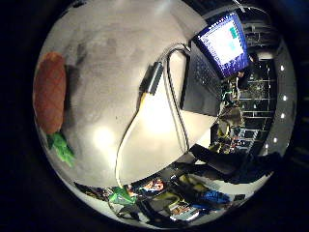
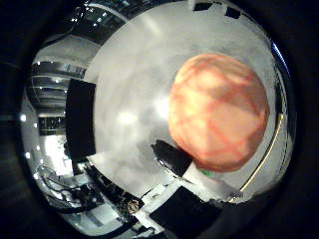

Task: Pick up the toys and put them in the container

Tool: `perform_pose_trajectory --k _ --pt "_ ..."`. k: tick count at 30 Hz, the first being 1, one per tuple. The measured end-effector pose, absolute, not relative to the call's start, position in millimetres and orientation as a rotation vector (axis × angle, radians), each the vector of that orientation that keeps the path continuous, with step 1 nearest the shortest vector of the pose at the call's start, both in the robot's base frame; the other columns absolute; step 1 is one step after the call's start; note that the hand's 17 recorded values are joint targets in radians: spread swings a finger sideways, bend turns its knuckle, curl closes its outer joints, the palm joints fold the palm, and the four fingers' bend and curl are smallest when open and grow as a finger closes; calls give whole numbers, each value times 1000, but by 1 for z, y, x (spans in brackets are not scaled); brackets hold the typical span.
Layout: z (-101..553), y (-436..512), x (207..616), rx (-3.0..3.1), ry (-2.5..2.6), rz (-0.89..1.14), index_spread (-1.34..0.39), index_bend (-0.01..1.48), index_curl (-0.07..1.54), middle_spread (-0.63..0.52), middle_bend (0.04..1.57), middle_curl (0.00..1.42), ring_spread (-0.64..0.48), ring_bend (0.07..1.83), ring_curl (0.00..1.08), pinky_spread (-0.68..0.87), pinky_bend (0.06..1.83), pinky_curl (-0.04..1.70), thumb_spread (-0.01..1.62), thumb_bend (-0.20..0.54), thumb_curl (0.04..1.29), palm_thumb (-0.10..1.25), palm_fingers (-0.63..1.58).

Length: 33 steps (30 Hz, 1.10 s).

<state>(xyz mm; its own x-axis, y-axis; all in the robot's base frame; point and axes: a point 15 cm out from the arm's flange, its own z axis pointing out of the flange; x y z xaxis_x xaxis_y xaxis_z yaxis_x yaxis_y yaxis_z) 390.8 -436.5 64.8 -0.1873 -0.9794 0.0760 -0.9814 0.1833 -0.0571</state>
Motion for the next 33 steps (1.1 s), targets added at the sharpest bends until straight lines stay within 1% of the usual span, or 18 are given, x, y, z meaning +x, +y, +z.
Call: perform_pose_trajectory --k 2,4,6,7,8,9,10,11,12,13,15,16,17,18,20,23,26,33 --pt "56 -433 389 1989 -2398 110 -252 175 275 13 310 336 6 458 244 334 415 281 1037 -25 286 483 382" --pt "56 -435 394 1996 -2392 117 -263 173 278 2 330 339 -22 513 249 301 404 271 1037 -25 286 483 459" --pt "56 -435 396 2000 -2386 119 -302 182 281 -58 427 361 -99 676 271 183 401 239 1036 -20 290 501 760" --pt "56 -435 396 2004 -2379 120 -318 178 286 -82 453 372 -128 730 287 111 448 243 1037 -21 293 507 846" --pt "57 -435 396 2005 -2376 121 -345 163 279 -124 475 382 -168 822 315 -51 587 265 1038 -18 297 528 1062" --pt "59 -436 396 2008 -2373 126 -359 192 297 -141 510 398 -182 864 340 -133 650 288 1044 -16 299 538 1194" --pt "59 -436 396 2007 -2373 128 -374 215 317 -162 551 417 -195 894 359 -228 710 310 1042 -18 301 550 1233" --pt "62 -437 397 2007 -2373 134 -388 290 354 -179 621 445 -207 926 378 -327 771 332 1046 -12 307 574 1338" --pt "66 -438 397 2007 -2373 145 -395 372 393 -188 713 479 -213 963 397 -390 813 350 1048 -10 315 601 1387" --pt "71 -441 397 2003 -2376 159 -398 461 436 -191 784 504 -216 994 411 -419 863 372 1052 -11 321 625 1396" --pt "85 -449 396 1995 -2381 197 -375 627 510 -178 878 536 -212 1051 438 -413 943 414 1057 -11 334 662 1443" --pt "95 -454 394 1987 -2385 222 -348 727 556 -168 949 558 -210 1102 458 -396 1009 447 1052 -12 345 689 1422" --pt "103 -459 390 1979 -2390 240 -335 772 576 -163 973 566 -203 1122 466 -388 1030 461 1052 -13 349 700 1419" --pt "109 -460 389 1977 -2392 253 -314 849 603 -158 1013 578 -201 1159 482 -366 1072 484 1049 -10 360 720 1435" --pt "132 -459 390 1977 -2391 303 -280 960 645 -142 1106 604 -194 1236 511 -319 1151 535 1041 -11 380 764 1369" --pt "160 -444 388 1991 -2380 324 -249 1041 670 -124 1181 620 -184 1305 536 -279 1219 590 1027 -11 406 813 1316" --pt "193 -421 384 2017 -2361 334 -226 1091 681 -116 1222 624 -177 1346 550 -251 1261 634 1010 -13 430 851 1278" --pt "275 -334 387 2137 -2317 366 -200 1161 678 -106 1291 616 -164 1412 565 -204 1269 745 984 -19 489 908 1226"
